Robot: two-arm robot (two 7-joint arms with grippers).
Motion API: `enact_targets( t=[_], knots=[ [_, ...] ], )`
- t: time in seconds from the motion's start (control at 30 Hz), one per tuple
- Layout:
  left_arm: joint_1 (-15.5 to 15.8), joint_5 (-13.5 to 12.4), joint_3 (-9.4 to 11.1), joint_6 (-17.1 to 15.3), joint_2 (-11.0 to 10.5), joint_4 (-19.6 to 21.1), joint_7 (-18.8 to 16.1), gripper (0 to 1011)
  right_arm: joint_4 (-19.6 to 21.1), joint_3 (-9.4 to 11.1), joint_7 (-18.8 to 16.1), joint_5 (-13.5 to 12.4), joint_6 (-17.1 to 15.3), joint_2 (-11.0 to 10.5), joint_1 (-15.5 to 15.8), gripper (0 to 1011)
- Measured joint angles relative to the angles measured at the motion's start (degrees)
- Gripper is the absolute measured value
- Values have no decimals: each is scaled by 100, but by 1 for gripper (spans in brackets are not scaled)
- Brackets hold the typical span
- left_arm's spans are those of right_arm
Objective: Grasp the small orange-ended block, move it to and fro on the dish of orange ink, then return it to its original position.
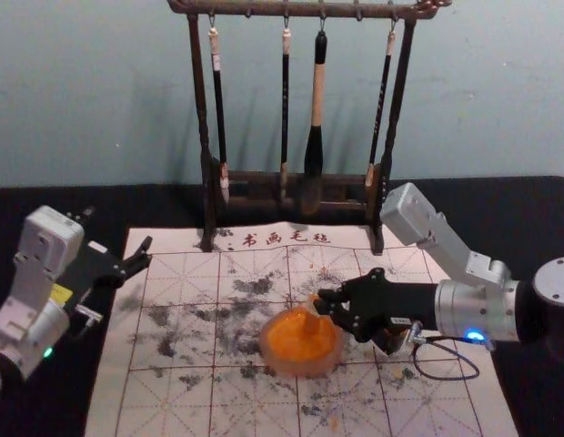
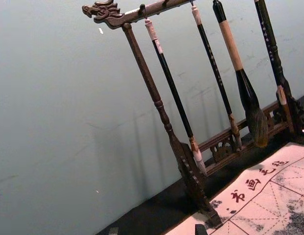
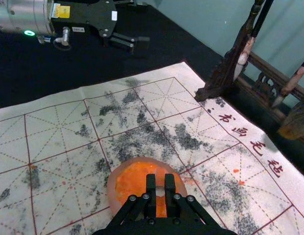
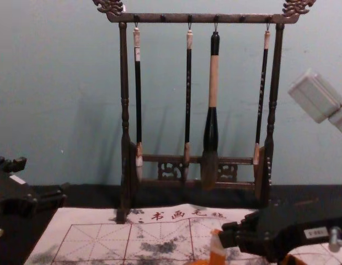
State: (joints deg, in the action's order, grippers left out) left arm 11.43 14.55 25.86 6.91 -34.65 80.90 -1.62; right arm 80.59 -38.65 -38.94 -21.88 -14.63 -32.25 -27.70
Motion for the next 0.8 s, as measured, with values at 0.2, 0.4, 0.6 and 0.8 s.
enact_targets(
  t=[0.2,0.4,0.6,0.8],
  knots=[
    [0,0,0,0,0,0,0,1010,104,11,-41,-7,-12,-83,69,46],
    [0,0,0,0,0,0,0,1010,192,12,-86,-33,-38,-137,123,46],
    [0,0,0,0,0,0,0,1010,247,-19,-127,-69,-50,-145,155,47],
    [0,0,0,0,0,0,0,1010,270,-70,-157,-97,-51,-114,162,47]
  ],
)
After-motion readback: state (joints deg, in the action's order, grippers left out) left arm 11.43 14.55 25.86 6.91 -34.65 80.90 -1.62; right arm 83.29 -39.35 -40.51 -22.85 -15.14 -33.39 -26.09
